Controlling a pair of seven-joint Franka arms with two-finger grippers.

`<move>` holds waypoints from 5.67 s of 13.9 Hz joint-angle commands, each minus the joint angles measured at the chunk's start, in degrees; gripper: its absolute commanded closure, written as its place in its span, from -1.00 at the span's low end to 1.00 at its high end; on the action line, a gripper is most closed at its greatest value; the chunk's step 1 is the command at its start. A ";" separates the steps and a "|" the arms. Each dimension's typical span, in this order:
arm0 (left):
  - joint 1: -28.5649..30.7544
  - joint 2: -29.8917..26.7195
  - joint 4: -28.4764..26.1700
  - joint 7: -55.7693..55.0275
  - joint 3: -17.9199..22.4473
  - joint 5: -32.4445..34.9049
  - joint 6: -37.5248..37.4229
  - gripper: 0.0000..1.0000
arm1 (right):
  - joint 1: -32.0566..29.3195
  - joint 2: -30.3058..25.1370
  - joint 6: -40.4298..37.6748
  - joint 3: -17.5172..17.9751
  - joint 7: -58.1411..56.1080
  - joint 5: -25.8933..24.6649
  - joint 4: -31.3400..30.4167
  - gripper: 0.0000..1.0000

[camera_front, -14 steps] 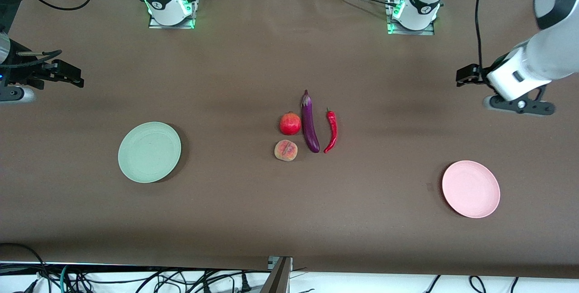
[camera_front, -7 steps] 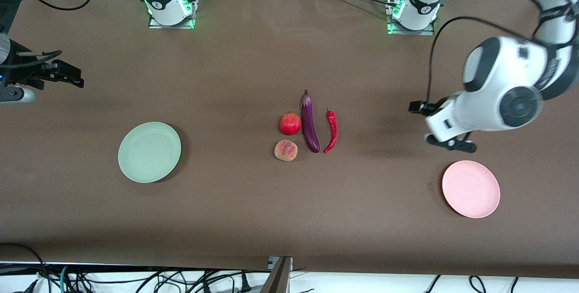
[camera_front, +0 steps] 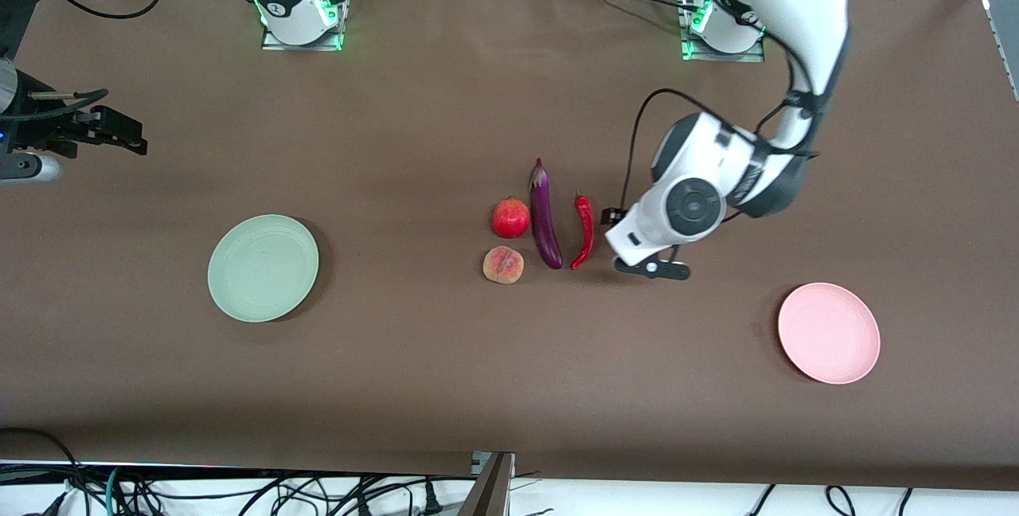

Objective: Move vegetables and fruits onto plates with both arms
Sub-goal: 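Reach the left gripper down to the red chili and grasp it, then carry the chili to the pink plate while the right gripper reaches the apple, then lower the chili onto the pink plate while the right gripper grasps the apple, then carry the apple to the green plate while the left gripper reaches the eggplant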

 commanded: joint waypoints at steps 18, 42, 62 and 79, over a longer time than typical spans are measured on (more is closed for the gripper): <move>-1.65 -0.58 -3.55 2.09 4.46 6.12 3.92 1.00 | 2.01 7.82 2.52 0.62 -1.11 1.13 0.81 -1.00; 27.47 15.40 14.74 47.02 6.39 21.85 23.41 -1.00 | 43.15 36.39 50.51 0.26 64.11 2.54 0.72 -1.00; 26.50 3.27 15.00 37.38 -7.76 14.41 -4.53 -1.00 | 44.21 37.63 49.03 0.18 62.88 3.24 0.28 0.62; -1.53 7.84 -1.68 -11.50 -8.11 -3.98 18.81 -1.00 | 6.24 33.74 27.29 -2.02 10.42 -1.59 0.90 0.59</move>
